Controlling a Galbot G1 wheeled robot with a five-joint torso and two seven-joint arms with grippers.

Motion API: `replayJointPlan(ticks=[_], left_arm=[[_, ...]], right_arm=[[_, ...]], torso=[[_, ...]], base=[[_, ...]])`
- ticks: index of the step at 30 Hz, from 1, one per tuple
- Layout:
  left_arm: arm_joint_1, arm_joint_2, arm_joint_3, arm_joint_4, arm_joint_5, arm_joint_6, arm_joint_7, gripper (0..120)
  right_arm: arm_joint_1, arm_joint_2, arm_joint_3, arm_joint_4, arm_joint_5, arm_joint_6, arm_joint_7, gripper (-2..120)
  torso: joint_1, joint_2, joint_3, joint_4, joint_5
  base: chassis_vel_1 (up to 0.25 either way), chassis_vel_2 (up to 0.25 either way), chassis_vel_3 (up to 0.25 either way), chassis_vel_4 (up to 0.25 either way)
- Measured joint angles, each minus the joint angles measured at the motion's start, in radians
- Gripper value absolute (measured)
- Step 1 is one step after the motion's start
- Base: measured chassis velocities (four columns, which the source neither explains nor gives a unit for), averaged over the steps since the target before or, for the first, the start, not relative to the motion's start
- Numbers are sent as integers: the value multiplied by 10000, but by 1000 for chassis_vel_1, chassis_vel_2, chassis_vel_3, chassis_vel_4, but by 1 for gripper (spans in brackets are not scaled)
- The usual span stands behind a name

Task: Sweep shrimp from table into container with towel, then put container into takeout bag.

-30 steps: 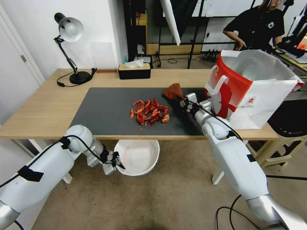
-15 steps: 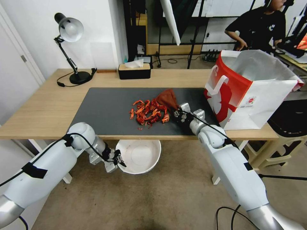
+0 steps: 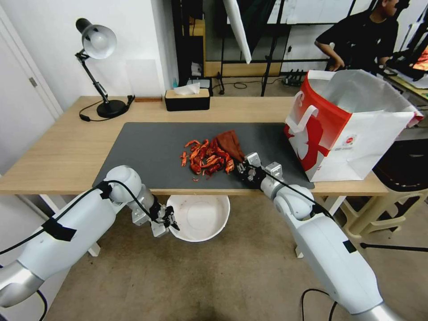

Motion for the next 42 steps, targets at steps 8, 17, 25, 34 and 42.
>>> replayJointPlan(ticks=[8,17,25,34,42], left_arm=[[-125,14,64,79,-150,42,17,0],[-90,136,50,39,-316,108,18,0],[-83,132,20,79,-381,129,18,0],[-134,137,12,177,-474,132,7,0],[-142,153,12,190,-511,131,2,0]], right_arm=[[-441,63,-119,482,-169,-105,169,4],[-844,14,-171,1087,-250,-345,287,4],[-1254,-22,-176,1587,-363,-423,300,4],[-1613,6,-200,2017,-578,-438,377,4],[-1820,41,-312,2318,-664,-494,405,4]], torso=[[-1,0,0,1,1],[0,0,3,4,3],[0,-1,4,2,2],[0,-3,4,2,2],[0,-3,4,2,2]], base=[[0,0,0,0],[0,0,0,0],[0,0,0,0],[0,0,0,0],[0,0,0,0]])
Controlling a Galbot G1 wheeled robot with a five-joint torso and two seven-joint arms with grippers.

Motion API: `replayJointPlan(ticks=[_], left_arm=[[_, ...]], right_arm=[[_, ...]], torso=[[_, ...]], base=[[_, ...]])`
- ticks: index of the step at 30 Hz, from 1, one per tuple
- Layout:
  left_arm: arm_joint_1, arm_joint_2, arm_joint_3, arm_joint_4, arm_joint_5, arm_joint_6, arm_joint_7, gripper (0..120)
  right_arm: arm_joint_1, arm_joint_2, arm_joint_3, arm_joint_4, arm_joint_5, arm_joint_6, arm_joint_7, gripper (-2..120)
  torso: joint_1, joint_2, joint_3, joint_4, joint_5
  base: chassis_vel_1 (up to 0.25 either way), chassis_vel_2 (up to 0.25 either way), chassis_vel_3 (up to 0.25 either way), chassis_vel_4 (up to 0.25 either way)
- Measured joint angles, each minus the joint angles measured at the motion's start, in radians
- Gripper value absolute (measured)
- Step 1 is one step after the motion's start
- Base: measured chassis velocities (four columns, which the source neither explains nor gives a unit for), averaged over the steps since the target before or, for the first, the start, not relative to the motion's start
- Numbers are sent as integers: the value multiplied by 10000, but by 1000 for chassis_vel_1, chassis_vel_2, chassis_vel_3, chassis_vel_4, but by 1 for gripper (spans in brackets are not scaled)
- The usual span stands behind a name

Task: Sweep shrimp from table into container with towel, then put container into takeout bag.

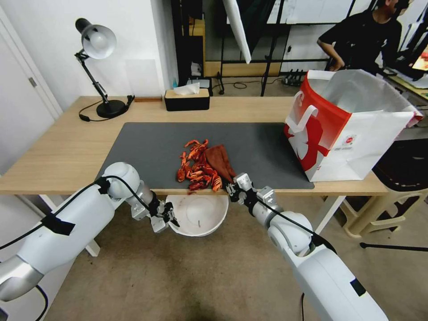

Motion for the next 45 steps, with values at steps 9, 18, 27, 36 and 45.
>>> replayJointPlan(ticks=[9,18,27,36,45], left_arm=[[10,19,-9,6,-8,-16,-23,0],[21,79,-38,12,-36,-25,-35,0],[50,81,-53,-14,-44,-29,-42,0],[46,162,-61,-58,-105,-27,-43,0],[47,222,-91,-59,-156,-26,-43,0]], right_arm=[[-240,28,-53,253,-142,-26,11,4],[-674,-37,-22,628,-287,41,1,4],[-949,-43,17,802,-395,109,10,4],[-1139,-38,-23,1004,-488,103,41,4],[-1289,9,-168,1118,-629,106,71,4]], torso=[[1,0,0,0,0],[0,1,-1,0,-1],[0,2,-2,0,0],[0,2,-2,0,0],[1,2,-2,0,-1]], base=[[0,0,0,0],[0,0,0,0],[0,0,0,0],[0,0,0,0],[0,0,0,0]])
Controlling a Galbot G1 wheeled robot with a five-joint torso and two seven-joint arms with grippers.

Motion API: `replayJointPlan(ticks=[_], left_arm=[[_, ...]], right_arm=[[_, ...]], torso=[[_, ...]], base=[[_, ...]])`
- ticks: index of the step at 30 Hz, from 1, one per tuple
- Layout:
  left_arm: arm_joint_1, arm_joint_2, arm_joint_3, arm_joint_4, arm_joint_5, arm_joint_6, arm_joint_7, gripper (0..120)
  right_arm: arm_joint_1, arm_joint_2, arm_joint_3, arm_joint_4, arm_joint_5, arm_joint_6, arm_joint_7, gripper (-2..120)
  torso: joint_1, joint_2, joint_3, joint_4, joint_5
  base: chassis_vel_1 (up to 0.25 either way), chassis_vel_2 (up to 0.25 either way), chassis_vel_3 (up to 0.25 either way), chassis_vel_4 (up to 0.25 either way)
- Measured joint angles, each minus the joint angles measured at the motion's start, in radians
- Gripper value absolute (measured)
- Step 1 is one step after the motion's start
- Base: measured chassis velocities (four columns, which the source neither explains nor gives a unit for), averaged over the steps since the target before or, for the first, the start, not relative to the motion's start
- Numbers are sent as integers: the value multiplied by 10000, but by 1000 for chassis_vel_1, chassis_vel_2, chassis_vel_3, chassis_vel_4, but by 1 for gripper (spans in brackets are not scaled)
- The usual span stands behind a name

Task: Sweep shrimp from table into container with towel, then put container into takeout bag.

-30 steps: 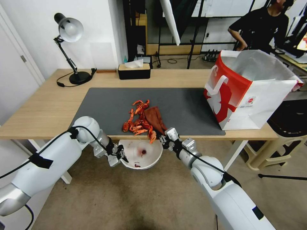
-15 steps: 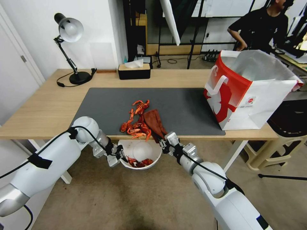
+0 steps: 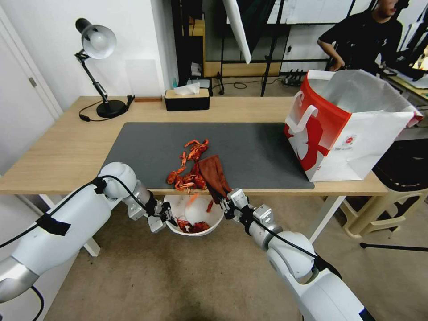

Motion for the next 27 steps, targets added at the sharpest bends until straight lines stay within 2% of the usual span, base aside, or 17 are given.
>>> replayJointPlan(ticks=[27], left_arm=[[135,76,-171,105,-16,-105,-17,0]], right_arm=[[-485,-124,-296,480,-362,20,-9,4]], torso=[[0,0,0,0,1]], base=[[0,0,0,0]])
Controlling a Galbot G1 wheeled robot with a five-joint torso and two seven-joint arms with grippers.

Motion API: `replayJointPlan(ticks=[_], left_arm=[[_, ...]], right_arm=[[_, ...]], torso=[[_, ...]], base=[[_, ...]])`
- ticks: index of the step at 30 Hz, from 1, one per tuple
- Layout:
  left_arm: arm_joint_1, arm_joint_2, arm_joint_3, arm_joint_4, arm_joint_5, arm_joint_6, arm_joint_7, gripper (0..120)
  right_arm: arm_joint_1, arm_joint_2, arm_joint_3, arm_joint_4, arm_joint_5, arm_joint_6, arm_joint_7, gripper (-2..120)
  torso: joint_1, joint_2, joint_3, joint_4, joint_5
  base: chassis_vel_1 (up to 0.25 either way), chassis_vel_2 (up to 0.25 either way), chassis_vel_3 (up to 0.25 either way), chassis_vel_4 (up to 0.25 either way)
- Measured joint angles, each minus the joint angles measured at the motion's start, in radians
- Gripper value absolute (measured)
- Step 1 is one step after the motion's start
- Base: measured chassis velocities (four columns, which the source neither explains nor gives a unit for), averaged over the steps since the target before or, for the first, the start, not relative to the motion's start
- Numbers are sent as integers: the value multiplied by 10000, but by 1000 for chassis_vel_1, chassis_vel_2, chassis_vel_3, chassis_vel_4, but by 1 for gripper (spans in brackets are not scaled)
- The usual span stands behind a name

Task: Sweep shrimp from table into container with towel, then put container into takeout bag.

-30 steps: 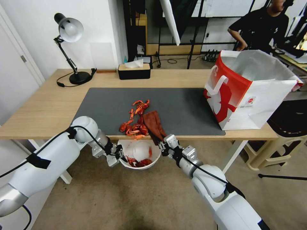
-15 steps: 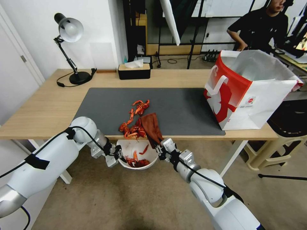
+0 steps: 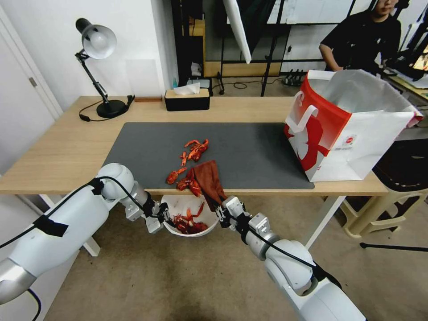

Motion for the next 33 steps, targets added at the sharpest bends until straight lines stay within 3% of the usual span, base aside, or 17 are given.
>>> replayJointPlan(ticks=[33], left_arm=[[172,205,-187,-111,-126,-60,-15,0]], right_arm=[[-738,-210,-151,730,-273,110,-147,4]], torso=[[0,0,0,0,0]], base=[[0,0,0,0]])
